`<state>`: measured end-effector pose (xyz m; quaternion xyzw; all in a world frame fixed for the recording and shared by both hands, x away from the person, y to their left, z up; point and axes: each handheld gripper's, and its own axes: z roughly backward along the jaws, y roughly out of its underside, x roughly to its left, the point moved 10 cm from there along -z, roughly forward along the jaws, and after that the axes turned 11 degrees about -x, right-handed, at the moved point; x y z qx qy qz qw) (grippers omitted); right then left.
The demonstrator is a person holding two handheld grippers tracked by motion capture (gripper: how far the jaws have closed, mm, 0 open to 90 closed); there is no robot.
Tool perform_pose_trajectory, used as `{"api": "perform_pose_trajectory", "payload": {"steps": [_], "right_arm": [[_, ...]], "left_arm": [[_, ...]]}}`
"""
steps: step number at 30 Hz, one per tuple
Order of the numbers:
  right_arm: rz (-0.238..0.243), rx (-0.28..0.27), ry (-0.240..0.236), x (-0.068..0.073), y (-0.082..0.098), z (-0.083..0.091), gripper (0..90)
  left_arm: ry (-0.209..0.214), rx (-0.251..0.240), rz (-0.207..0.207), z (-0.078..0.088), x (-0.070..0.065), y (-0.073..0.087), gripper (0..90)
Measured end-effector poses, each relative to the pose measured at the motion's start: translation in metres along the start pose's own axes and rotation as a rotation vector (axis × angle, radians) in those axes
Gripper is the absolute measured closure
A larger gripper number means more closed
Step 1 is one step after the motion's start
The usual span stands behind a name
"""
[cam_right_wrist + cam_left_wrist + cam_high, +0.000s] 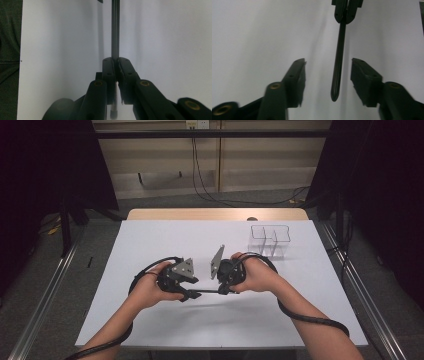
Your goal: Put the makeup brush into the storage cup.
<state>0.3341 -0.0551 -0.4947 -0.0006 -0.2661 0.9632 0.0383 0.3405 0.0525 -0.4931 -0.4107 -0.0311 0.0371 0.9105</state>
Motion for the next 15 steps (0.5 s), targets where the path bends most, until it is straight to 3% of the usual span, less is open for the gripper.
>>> {"api": "perform_pose_trajectory", "payload": {"steps": [10, 15], "right_arm": [[-0.006, 0.015, -0.004, 0.0003, -0.0002, -0.0011, 85.1], [0.000, -0.015, 0.000, -0.0011, -0.0042, -0.0001, 85.1]], "left_arm": [[0.030, 0.032, -0.026, -0.0048, -0.0035, 0.0008, 71.4], [0.039, 0.050, -0.020, -0.0078, -0.0035, 0.0046, 80.5]]}}
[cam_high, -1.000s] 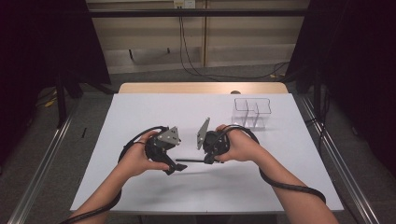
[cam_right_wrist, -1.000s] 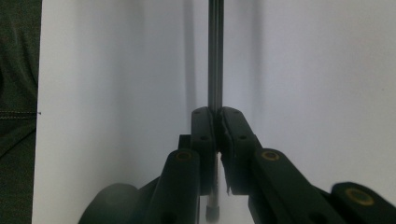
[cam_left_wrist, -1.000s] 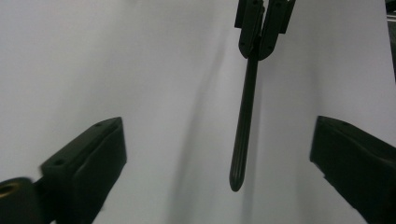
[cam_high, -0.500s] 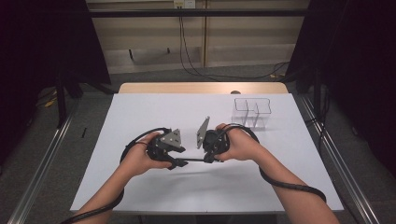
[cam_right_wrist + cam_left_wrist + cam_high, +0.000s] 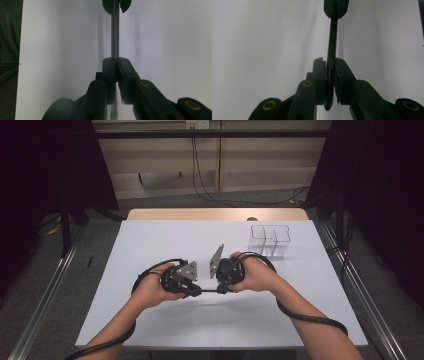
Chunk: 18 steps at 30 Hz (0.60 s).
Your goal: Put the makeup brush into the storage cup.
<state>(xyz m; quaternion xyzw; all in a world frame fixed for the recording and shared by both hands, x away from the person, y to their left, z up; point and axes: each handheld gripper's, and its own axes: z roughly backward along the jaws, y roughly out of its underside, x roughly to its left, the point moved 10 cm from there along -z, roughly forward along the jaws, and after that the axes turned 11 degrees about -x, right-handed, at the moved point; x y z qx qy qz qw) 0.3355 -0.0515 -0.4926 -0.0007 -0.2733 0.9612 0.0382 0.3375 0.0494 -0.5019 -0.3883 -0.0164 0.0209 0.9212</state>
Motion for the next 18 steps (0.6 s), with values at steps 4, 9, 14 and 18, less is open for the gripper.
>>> {"api": "perform_pose_trajectory", "payload": {"steps": [4, 9, 14, 18], "right_arm": [[0.006, -0.002, -0.005, -0.0003, 0.0006, -0.0009, 85.1], [0.005, -0.012, -0.004, -0.0004, -0.0008, 0.0004, 85.0], [-0.005, -0.035, 0.004, -0.0020, -0.0042, 0.0060, 84.9], [-0.005, -0.032, 0.001, -0.0009, -0.0033, 0.0061, 85.0]], "left_arm": [[0.012, 0.013, 0.010, -0.0012, -0.0006, 0.0015, 81.0], [0.015, 0.027, 0.023, -0.0022, -0.0006, 0.0039, 81.5], [0.017, 0.018, 0.033, -0.0017, 0.0011, 0.0045, 81.4], [0.016, 0.007, 0.044, -0.0027, 0.0017, 0.0039, 80.7]]}}
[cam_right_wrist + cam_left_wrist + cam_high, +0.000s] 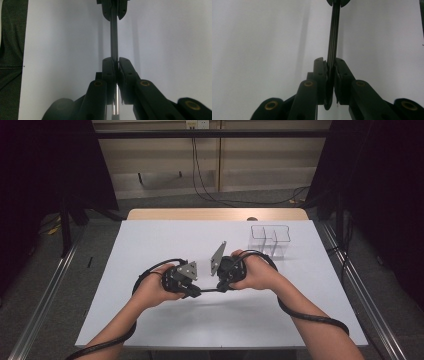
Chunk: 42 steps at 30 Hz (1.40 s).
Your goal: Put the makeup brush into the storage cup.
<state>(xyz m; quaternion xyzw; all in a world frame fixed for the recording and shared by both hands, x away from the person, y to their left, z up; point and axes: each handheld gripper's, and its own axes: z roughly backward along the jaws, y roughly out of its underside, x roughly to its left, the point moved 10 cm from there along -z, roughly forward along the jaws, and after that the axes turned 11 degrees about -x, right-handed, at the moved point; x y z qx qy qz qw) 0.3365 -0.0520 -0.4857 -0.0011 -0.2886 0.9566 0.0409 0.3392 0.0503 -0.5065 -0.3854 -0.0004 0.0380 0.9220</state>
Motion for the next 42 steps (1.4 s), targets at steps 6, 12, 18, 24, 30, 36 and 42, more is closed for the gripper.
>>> {"api": "perform_pose_trajectory", "payload": {"steps": [6, 12, 18, 24, 30, 36, 42], "right_arm": [[0.015, 0.001, -0.001, 0.000, 0.002, -0.002, 85.0], [0.003, 0.006, -0.001, -0.001, 0.006, -0.003, 85.0], [0.006, -0.029, -0.002, 0.000, 0.000, -0.003, 85.0], [0.013, -0.021, 0.005, -0.002, 0.000, -0.004, 84.8], [-0.007, -0.058, 0.002, -0.004, 0.000, -0.004, 84.2], [-0.024, -0.086, 0.014, -0.005, -0.001, -0.004, 81.1], [-0.046, -0.146, 0.027, -0.008, -0.001, -0.002, 74.3]], "left_arm": [[0.002, -0.033, 0.020, 0.002, 0.001, -0.006, 71.6], [-0.004, -0.036, 0.010, 0.003, 0.002, -0.012, 71.2], [0.008, -0.016, -0.009, -0.003, 0.001, -0.010, 76.2], [0.026, -0.005, -0.024, -0.007, -0.002, -0.009, 82.5], [0.023, 0.013, -0.035, -0.007, -0.004, -0.007, 84.1], [0.019, 0.023, -0.029, -0.003, -0.003, -0.005, 84.3], [0.007, 0.008, -0.016, 0.000, 0.000, -0.004, 84.3]]}}
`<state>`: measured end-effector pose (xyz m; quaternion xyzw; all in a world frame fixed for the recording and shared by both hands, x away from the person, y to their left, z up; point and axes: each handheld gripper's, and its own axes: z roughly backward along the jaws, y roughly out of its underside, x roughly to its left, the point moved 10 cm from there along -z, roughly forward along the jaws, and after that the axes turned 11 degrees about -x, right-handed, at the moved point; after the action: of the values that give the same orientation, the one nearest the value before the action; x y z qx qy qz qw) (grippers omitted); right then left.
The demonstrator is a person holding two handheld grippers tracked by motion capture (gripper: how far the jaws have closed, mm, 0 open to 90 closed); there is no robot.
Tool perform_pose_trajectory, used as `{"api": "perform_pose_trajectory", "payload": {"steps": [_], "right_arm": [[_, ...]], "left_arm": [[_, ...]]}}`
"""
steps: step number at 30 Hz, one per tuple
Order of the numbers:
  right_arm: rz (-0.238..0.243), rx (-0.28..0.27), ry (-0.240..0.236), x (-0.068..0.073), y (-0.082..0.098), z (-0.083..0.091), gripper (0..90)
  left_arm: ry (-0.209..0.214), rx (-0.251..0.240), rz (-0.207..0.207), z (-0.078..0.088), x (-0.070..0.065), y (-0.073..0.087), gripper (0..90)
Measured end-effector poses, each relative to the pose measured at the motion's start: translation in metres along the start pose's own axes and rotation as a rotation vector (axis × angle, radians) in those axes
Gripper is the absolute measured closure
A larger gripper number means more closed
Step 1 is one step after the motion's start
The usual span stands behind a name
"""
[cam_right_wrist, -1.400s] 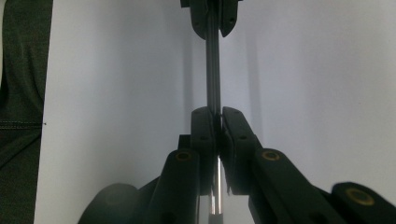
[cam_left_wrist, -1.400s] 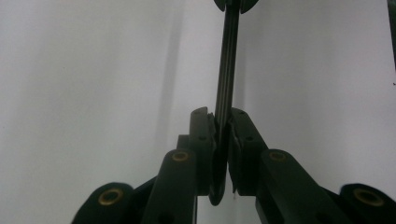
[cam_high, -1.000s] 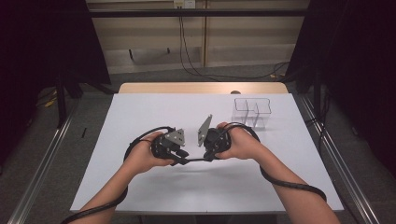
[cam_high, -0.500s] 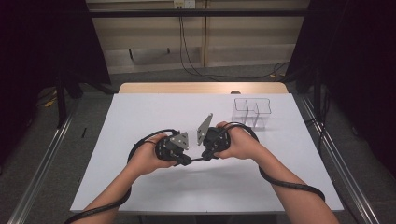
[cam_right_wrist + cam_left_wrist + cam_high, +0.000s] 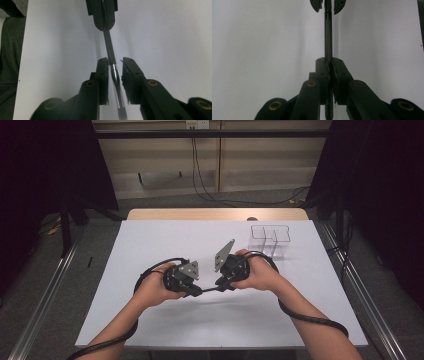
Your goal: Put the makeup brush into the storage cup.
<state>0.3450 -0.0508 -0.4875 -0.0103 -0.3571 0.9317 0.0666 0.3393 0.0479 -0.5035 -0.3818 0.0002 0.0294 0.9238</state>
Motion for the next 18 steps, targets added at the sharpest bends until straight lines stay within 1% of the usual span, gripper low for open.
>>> {"api": "perform_pose_trajectory", "payload": {"steps": [1, 3, 4, 5, 6, 9, 10, 15, 16, 18], "right_arm": [[-0.016, -0.014, -0.001, 0.0000, -0.0003, 0.0010, 72.9], [-0.022, -0.048, 0.006, -0.0023, -0.0021, 0.0021, 68.9], [-0.036, -0.070, 0.011, -0.0028, -0.0030, 0.0026, 64.7], [-0.045, -0.082, 0.016, -0.0032, -0.0030, 0.0033, 64.1], [-0.048, -0.099, 0.008, -0.0027, -0.0033, 0.0031, 63.3], [-0.065, -0.125, 0.018, -0.0038, -0.0026, 0.0035, 56.0], [-0.080, -0.138, 0.017, -0.0040, -0.0025, 0.0039, 52.1], [-0.118, -0.198, 0.021, -0.0060, -0.0018, 0.0041, 43.0], [-0.125, -0.218, 0.017, -0.0055, -0.0021, 0.0049, 40.4], [-0.142, -0.250, 0.023, -0.0067, -0.0031, 0.0058, 31.3]], "left_arm": [[0.002, -0.003, 0.006, 0.0004, 0.0002, -0.0001, 84.3], [0.001, -0.001, 0.007, 0.0006, 0.0009, 0.0004, 84.3], [-0.002, -0.001, 0.006, 0.0007, 0.0013, 0.0005, 84.3], [-0.002, -0.003, 0.009, 0.0010, 0.0012, 0.0001, 84.3], [-0.002, -0.008, 0.010, 0.0009, 0.0011, -0.0003, 84.3], [-0.006, -0.011, 0.010, 0.0016, 0.0015, -0.0008, 84.3], [-0.005, -0.014, 0.012, 0.0018, 0.0015, -0.0009, 84.3], [-0.001, -0.026, 0.014, 0.0024, 0.0013, -0.0012, 84.3], [-0.003, -0.027, 0.016, 0.0025, 0.0011, -0.0009, 84.2], [-0.002, -0.032, 0.029, 0.0023, 0.0006, -0.0006, 84.3]]}}
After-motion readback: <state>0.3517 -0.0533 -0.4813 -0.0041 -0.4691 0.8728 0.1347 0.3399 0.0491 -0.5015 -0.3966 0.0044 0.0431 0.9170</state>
